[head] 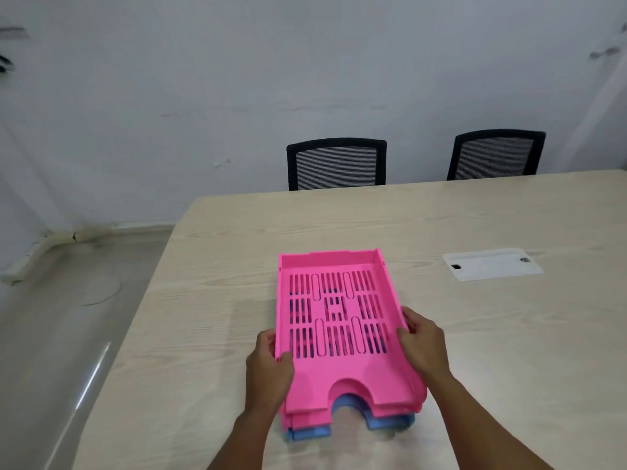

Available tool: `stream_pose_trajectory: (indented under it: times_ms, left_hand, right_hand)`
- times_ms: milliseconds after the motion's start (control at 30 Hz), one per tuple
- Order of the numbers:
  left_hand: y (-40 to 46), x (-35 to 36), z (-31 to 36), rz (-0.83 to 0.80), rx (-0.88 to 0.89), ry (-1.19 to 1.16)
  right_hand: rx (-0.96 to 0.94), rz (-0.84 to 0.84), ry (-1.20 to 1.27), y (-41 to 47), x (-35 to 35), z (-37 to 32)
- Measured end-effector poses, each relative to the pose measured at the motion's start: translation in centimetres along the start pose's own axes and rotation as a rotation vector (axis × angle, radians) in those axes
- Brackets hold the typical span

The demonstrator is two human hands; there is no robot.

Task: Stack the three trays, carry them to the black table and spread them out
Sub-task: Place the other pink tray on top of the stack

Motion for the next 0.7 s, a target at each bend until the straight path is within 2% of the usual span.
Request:
stream_pose_trajectory:
  times_ms: [267, 700]
  left_hand:
    - [0.0, 0.1, 0.3, -0.033, 0.005, -0.052]
    - [0.2, -1.3, 0.1, 0.070, 0.057, -0.025]
  right_hand:
    - [0.006, 0.012, -0.007, 1.0, -0.7, 0.5]
    - [-0.032, -0.002, 0.008, 0.4, 0.1, 0.1]
Point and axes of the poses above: each hand's wrist, its own y-axis towards the middle knuckle, its own x-axis out of the palm, z = x × y, the point moved 3 cm from there along y, towards the middle knuckle, and after that the axes turned 1 degree about x, right-handed, at the moved point
